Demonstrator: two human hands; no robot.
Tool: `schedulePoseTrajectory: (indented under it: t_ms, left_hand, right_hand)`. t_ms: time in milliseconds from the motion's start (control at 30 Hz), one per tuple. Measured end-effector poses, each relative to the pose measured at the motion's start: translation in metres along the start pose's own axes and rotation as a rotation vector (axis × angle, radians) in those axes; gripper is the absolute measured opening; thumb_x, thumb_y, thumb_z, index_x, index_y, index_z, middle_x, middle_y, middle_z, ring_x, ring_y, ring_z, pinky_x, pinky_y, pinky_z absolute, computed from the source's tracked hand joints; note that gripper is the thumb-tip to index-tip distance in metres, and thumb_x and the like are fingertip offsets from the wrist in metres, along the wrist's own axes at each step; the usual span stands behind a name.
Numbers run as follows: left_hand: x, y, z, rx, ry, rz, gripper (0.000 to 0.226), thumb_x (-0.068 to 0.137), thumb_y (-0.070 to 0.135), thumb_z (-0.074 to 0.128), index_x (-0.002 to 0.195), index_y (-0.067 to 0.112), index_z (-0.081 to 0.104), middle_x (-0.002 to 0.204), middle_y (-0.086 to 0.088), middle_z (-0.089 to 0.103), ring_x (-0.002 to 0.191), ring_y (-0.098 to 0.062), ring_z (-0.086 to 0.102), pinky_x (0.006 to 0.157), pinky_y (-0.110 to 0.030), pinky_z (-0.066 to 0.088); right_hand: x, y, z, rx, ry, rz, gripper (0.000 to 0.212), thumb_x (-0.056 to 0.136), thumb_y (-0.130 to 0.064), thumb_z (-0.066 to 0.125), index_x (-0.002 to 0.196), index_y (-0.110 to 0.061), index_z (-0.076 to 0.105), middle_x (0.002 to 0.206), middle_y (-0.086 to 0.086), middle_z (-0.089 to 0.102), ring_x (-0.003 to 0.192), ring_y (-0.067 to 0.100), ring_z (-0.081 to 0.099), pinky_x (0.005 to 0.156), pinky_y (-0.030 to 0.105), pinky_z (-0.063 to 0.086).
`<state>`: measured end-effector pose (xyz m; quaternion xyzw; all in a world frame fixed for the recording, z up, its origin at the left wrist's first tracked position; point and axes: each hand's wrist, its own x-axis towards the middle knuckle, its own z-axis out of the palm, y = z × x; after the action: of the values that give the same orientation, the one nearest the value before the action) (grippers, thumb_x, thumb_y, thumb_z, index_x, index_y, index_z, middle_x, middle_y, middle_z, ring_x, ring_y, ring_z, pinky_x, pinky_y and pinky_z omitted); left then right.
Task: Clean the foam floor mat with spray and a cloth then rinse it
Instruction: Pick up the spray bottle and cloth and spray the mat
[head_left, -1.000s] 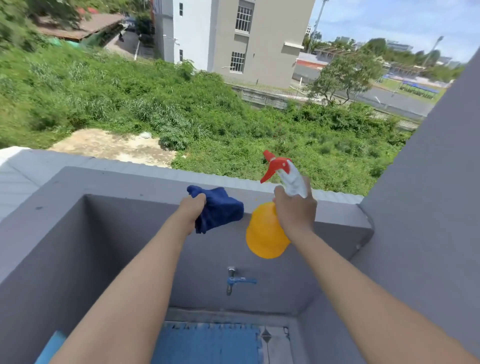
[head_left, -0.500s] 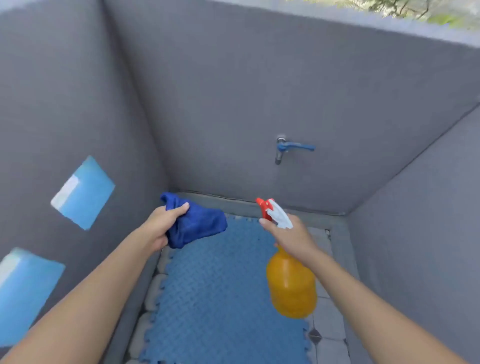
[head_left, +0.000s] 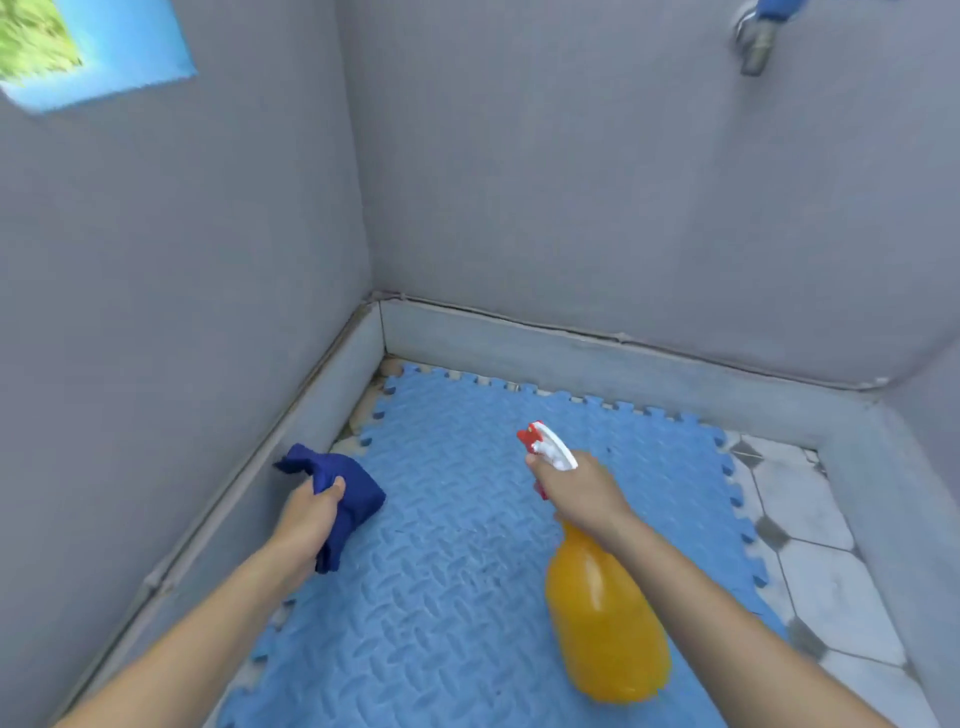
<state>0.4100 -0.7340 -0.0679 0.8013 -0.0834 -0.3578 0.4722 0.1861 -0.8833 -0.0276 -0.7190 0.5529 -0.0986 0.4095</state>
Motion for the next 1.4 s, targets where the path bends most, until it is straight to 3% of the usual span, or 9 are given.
schedulePoseTrajectory:
  t_ms: [100, 267, 433, 633, 767, 833, 1000, 1200, 1400]
  left_hand:
    - [-0.003, -0.011, 0.005, 0.005, 0.025, 0.005, 0.012, 0.102, 0.019, 0.041, 0.101, 0.011, 0.05, 0.082, -0.01, 0.057, 0.081, -0.03, 0.056, 0.065, -0.033, 0.041]
    - [-0.005, -0.028, 0.0, -0.048, 0.117, -0.109, 0.017, 0.101, 0.024, 0.04, 0.108, 0.012, 0.05, 0.087, -0.013, 0.054, 0.088, -0.032, 0.053, 0.076, -0.038, 0.041]
    - [-0.002, -0.021, 0.008, 0.099, 0.064, 0.024, 0.03, 0.102, 0.012, 0.033, 0.076, 0.009, 0.047, 0.085, -0.018, 0.052, 0.084, -0.03, 0.049, 0.074, -0.038, 0.037]
    - [-0.019, -0.038, 0.017, 0.152, 0.054, 0.025, 0.029, 0.101, 0.021, 0.038, 0.12, 0.006, 0.053, 0.106, -0.026, 0.059, 0.09, -0.037, 0.058, 0.071, -0.039, 0.045]
    - [-0.018, -0.037, 0.023, 0.214, 0.061, 0.065, 0.027, 0.102, 0.016, 0.035, 0.091, -0.001, 0.053, 0.091, -0.021, 0.053, 0.083, -0.029, 0.05, 0.072, -0.034, 0.034]
    - [-0.017, -0.035, 0.023, 0.242, 0.07, 0.076, 0.034, 0.103, 0.014, 0.033, 0.075, 0.001, 0.048, 0.089, -0.022, 0.05, 0.082, -0.029, 0.047, 0.071, -0.035, 0.031]
    - [-0.02, -0.043, 0.027, 0.124, 0.076, 0.03, 0.013, 0.101, 0.02, 0.038, 0.102, 0.011, 0.047, 0.094, -0.02, 0.053, 0.086, -0.034, 0.051, 0.073, -0.038, 0.039]
    - [-0.022, -0.029, 0.027, 0.294, -0.001, 0.169, 0.035, 0.103, 0.013, 0.028, 0.078, -0.002, 0.047, 0.07, -0.017, 0.049, 0.074, -0.031, 0.047, 0.054, -0.034, 0.028]
    - [-0.034, -0.031, 0.028, 0.236, -0.072, 0.229, 0.03, 0.101, 0.025, 0.042, 0.126, 0.012, 0.05, 0.105, -0.011, 0.053, 0.095, -0.032, 0.051, 0.078, -0.036, 0.037]
  right_hand:
    - [0.009, 0.004, 0.0, -0.077, 0.081, -0.018, 0.032, 0.087, -0.042, 0.063, 0.107, -0.018, 0.068, 0.093, 0.011, 0.069, 0.097, 0.036, 0.063, 0.076, 0.037, 0.045]
    - [0.003, 0.03, 0.021, -0.238, 0.012, 0.069, 0.035, 0.089, -0.051, 0.056, 0.076, -0.02, 0.049, 0.089, 0.011, 0.063, 0.108, 0.037, 0.057, 0.068, 0.034, 0.034]
    - [0.001, 0.029, 0.023, -0.23, -0.083, 0.069, 0.046, 0.072, -0.066, 0.056, 0.081, -0.021, 0.06, 0.079, 0.001, 0.058, 0.093, 0.028, 0.057, 0.059, 0.033, 0.035]
    - [-0.014, 0.034, 0.007, -0.119, -0.032, 0.063, 0.025, 0.09, -0.036, 0.058, 0.087, -0.012, 0.06, 0.086, 0.006, 0.062, 0.087, 0.027, 0.056, 0.067, 0.033, 0.038]
    - [-0.019, 0.039, -0.028, 0.137, -0.088, 0.048, 0.012, 0.093, -0.021, 0.062, 0.098, -0.012, 0.068, 0.075, 0.002, 0.06, 0.059, 0.008, 0.05, 0.058, 0.023, 0.037]
    - [-0.028, 0.045, -0.045, 0.274, -0.05, 0.07, 0.012, 0.094, -0.015, 0.061, 0.095, -0.022, 0.07, 0.078, 0.003, 0.065, 0.065, 0.009, 0.051, 0.055, 0.021, 0.037]
    - [-0.035, 0.084, -0.064, 0.315, 0.228, 0.212, 0.018, 0.092, -0.031, 0.064, 0.094, -0.014, 0.065, 0.081, 0.007, 0.066, 0.073, 0.02, 0.058, 0.067, 0.032, 0.043]
    - [-0.041, 0.11, -0.09, 0.421, 0.191, 0.337, 0.032, 0.083, -0.038, 0.073, 0.085, -0.012, 0.055, 0.082, 0.006, 0.057, 0.073, 0.019, 0.052, 0.069, 0.033, 0.042]
    - [-0.044, 0.117, -0.077, 0.499, 0.253, 0.29, 0.028, 0.088, -0.036, 0.064, 0.08, -0.009, 0.062, 0.07, 0.009, 0.065, 0.068, 0.025, 0.066, 0.074, 0.039, 0.055]
